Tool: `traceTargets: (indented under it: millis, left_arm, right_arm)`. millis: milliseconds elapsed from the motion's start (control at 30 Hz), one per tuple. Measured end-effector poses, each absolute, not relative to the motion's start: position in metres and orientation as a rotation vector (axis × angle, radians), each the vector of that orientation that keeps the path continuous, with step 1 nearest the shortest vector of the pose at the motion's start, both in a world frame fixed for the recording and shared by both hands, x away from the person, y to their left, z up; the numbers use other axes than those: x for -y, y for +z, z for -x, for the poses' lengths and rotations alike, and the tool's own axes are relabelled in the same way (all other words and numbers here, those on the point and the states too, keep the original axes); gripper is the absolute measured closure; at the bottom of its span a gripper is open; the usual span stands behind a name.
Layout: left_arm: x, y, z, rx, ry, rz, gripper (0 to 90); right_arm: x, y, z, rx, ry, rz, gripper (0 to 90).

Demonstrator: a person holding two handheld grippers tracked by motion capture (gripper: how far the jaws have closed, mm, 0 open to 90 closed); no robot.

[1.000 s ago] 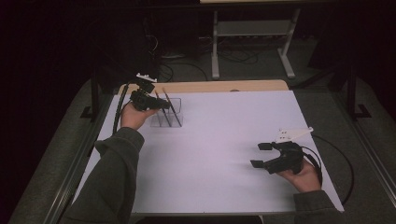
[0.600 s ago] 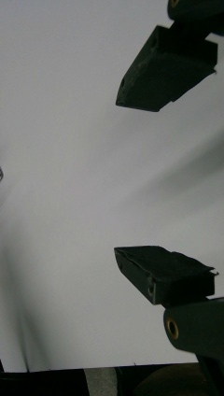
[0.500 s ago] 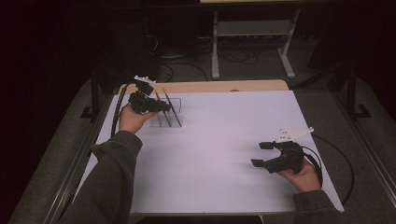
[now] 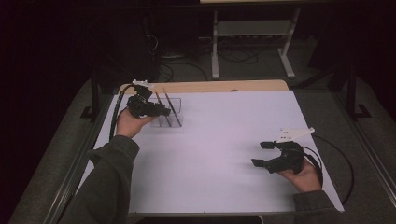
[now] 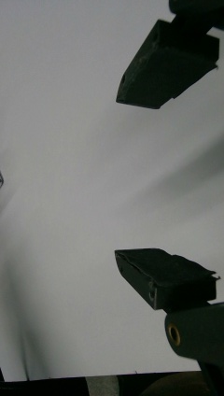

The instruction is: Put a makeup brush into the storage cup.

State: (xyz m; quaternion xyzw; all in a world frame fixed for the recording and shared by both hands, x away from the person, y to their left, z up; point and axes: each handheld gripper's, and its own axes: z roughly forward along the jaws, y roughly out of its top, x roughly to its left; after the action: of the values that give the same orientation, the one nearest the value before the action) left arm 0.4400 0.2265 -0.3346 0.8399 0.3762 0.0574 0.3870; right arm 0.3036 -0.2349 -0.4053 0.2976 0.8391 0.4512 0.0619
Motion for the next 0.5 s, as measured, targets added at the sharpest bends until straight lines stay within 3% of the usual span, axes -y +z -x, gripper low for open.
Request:
traceTargets:
  millis: [500]
  left_arm:
    - [-0.227, -0.335, -0.423, -0.93, 0.154, -2.13, 52.7]
  right_arm:
    - [0.236, -0.405, -0.304, -2.515, 1.356, -0.91, 18.3]
